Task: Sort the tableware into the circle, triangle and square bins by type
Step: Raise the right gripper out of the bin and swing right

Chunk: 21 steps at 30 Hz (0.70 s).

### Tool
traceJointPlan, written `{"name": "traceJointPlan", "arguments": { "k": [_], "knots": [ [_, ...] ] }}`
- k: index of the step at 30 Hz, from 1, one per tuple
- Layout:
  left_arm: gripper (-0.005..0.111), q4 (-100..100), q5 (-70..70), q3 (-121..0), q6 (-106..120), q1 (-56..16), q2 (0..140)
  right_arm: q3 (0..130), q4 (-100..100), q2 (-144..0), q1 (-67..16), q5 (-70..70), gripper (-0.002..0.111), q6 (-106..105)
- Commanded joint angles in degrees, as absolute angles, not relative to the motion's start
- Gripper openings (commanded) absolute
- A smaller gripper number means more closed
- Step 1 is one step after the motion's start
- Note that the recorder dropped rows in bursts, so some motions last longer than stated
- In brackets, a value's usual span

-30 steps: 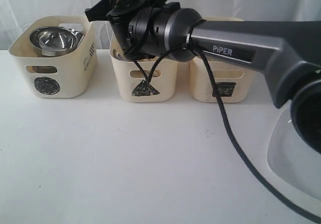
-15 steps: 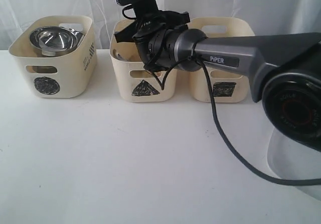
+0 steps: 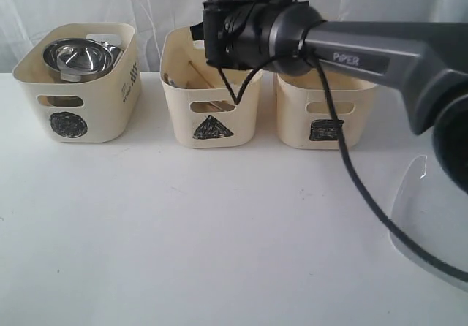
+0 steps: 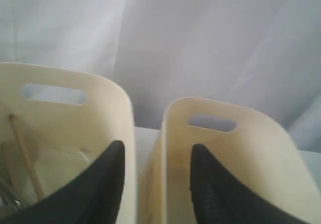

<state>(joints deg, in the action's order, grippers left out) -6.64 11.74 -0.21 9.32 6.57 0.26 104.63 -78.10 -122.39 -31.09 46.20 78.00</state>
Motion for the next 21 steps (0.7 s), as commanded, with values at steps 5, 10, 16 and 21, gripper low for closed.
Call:
{"name": "traceJointPlan", "arguments": {
  "k": [5,10,16,21],
  "knots": [
    [0.000,-7.0,11.6,0.0,9.4,6.6,0.0,97.3,-71.6,-111.2,-31.1,68.2,0.038,66.0],
    [0.000,-7.0,11.6,0.0,9.4,6.6,0.0,82.5,-71.4,-102.3,-31.0,67.6,0.036,72.0],
    [0.000,-7.0,11.6,0.0,9.4,6.6,0.0,63.1,-73.9,-89.9,-29.4,66.6,0.036,75.6],
    [0.000,-7.0,11.6,0.0,9.4,6.6,0.0,51.2,-78.4,-77.6,-23.8,62.3,0.027,79.4]
  ]
}}
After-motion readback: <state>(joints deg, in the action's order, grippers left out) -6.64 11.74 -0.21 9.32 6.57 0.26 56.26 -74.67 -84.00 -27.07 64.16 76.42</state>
